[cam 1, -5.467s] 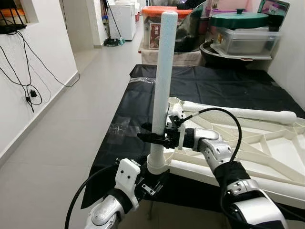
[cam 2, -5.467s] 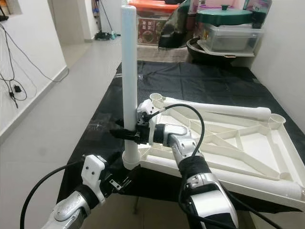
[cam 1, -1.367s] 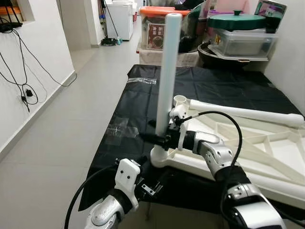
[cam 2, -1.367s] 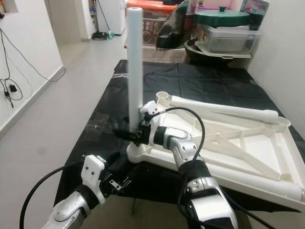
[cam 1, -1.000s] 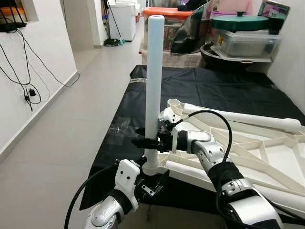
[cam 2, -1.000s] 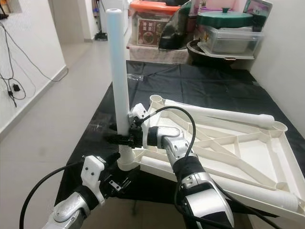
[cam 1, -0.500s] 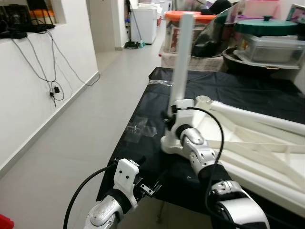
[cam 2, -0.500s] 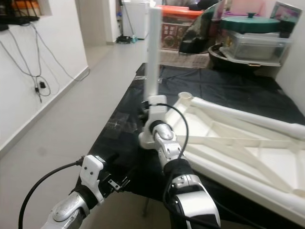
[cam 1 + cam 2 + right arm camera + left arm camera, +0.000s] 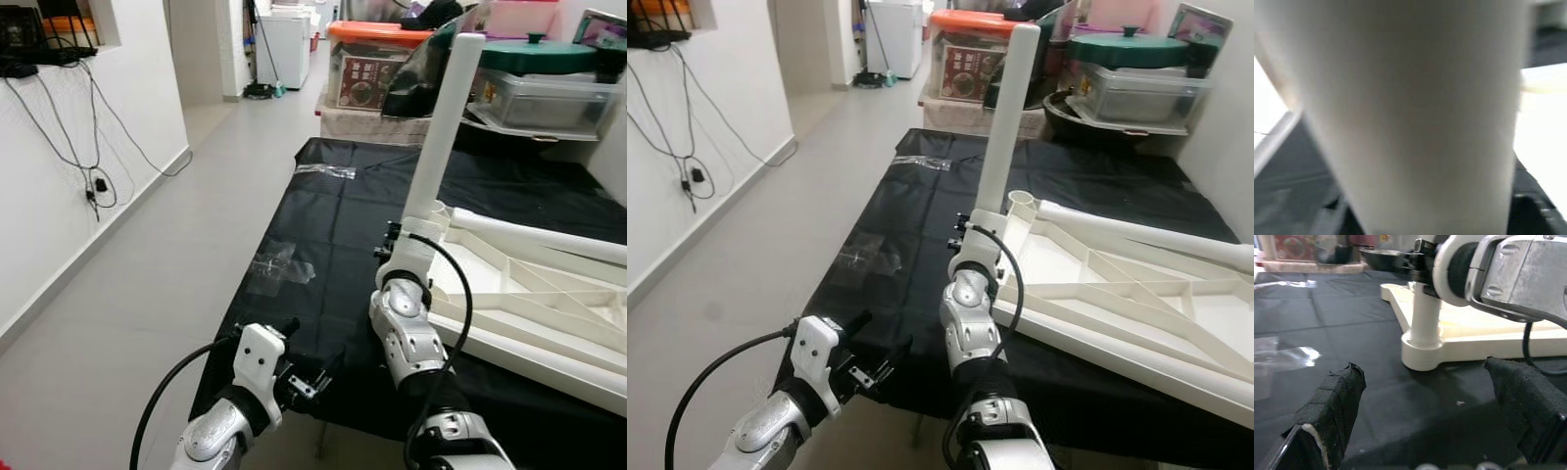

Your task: Building children table

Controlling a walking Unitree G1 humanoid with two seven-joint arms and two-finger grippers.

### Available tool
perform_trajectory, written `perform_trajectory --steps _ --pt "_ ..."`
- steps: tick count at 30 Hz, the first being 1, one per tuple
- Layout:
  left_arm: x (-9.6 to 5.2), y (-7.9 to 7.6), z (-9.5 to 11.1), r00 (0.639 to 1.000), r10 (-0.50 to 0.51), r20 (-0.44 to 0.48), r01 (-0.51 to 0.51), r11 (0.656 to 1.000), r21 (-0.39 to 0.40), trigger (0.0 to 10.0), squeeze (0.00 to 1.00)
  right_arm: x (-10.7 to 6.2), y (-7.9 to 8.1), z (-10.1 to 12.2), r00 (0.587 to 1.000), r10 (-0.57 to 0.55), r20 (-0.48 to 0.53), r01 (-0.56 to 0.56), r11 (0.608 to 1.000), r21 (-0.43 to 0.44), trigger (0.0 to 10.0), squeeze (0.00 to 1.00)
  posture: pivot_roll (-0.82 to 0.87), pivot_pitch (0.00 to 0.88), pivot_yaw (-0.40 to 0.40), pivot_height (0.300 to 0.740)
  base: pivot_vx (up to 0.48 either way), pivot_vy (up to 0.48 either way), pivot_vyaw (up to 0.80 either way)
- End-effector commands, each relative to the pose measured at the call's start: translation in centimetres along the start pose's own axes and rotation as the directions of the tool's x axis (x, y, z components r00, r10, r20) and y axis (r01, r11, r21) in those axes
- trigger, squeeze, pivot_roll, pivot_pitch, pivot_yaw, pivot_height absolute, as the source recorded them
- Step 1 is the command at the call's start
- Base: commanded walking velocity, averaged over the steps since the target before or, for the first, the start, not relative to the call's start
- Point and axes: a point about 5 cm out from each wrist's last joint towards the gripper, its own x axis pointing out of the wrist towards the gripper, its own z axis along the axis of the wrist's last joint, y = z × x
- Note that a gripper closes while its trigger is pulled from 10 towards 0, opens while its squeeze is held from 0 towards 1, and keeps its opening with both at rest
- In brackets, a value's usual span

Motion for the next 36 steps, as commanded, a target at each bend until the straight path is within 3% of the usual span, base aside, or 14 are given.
perform_trajectory --steps 1,3,4,10,11,12,13,15,17,19,25,36 --pt "0.2 -0.1 -0.2 1.0 -0.005 -0.011 0.005 1.0 -0.01 10.0 0.0 -0.2 0.7 -0.2 0.998 0.064 0.0 -0.063 0.997 0.051 10.0 1.0 0.05 0.015 -0.025 0.74 0.0 0.0 0.0" --pt "0.2 -0.1 -0.2 1.0 -0.005 -0.011 0.005 1.0 -0.011 10.0 0.0 -0.2 0.6 -0.2 0.998 0.062 0.002 -0.062 0.997 0.052 10.0 1.0 0.05 0.015 -0.025 0.74 0.0 0.0 0.0" --pt "0.2 -0.1 -0.2 1.0 -0.005 -0.01 0.005 1.0 -0.011 10.0 0.0 -0.2 0.7 0.1 0.992 0.122 0.015 -0.123 0.991 0.061 10.0 0.0 0.02 0.021 -0.024 0.74 0.0 0.0 0.0" --pt "0.3 -0.1 -0.2 1.0 -0.005 -0.007 0.004 1.0 -0.011 10.0 0.0 -0.3 1.0 0.9 0.964 0.264 0.041 -0.266 0.962 0.059 10.0 0.0 0.0 0.026 -0.02 0.74 0.0 0.0 0.0" --pt "0.3 -0.2 -0.2 1.0 -0.008 -0.006 0.008 1.0 -0.012 10.0 0.0 -0.2 1.2 1.0 0.909 0.416 0.026 -0.416 0.909 -0.013 10.0 0.0 -0.02 0.031 -0.01 0.74 0.0 0.0 0.0" --pt "0.3 -0.2 -0.2 1.0 -0.008 -0.006 0.008 1.0 -0.012 10.0 0.0 -0.2 1.2 1.0 0.909 0.416 0.026 -0.416 0.909 -0.013 10.0 0.0 -0.02 0.031 -0.01 0.74 0.0 0.0 0.0" --pt "0.3 -0.1 -0.2 1.0 -0.009 -0.006 0.009 1.0 -0.012 10.0 0.0 -0.1 1.2 0.8 0.881 0.473 0.0 -0.473 0.88 -0.049 10.0 0.0 -0.03 0.032 -0.006 0.74 0.0 0.0 0.0" --pt "0.3 -0.1 -0.2 1.0 -0.009 -0.006 0.009 1.0 -0.012 10.0 0.0 -0.1 1.2 0.8 0.881 0.473 0.0 -0.473 0.88 -0.049 10.0 0.0 -0.03 0.032 -0.006 0.74 0.0 0.0 0.0" --pt "0.2 -0.1 -0.3 1.0 -0.01 -0.006 0.01 1.0 -0.01 10.0 0.0 0.2 1.2 0.4 0.841 0.54 -0.036 -0.541 0.836 -0.096 10.0 0.0 -0.03 0.033 0.001 0.74 0.0 0.0 0.0" --pt "0.2 -0.1 -0.3 1.0 -0.009 -0.007 0.009 1.0 -0.009 10.0 0.0 0.4 1.1 0.5 0.832 0.554 -0.042 -0.555 0.825 -0.108 10.0 0.0 -0.02 0.031 0.001 0.74 0.0 0.0 0.0" --pt "0.1 0.0 -0.4 1.0 -0.009 -0.01 0.009 1.0 -0.009 10.0 0.0 0.8 0.4 0.8 0.865 0.502 -0.022 -0.502 0.862 -0.075 10.0 0.0 -0.02 0.023 0.003 0.74 0.0 0.0 0.0" --pt "0.2 0.1 -0.5 1.0 -0.014 -0.014 0.014 1.0 -0.013 10.0 0.0 -0.9 -0.1 -0.6 0.853 0.521 -0.026 -0.521 0.852 -0.048 10.0 0.0 -0.03 0.006 0.009 0.74 0.0 0.0 0.0"
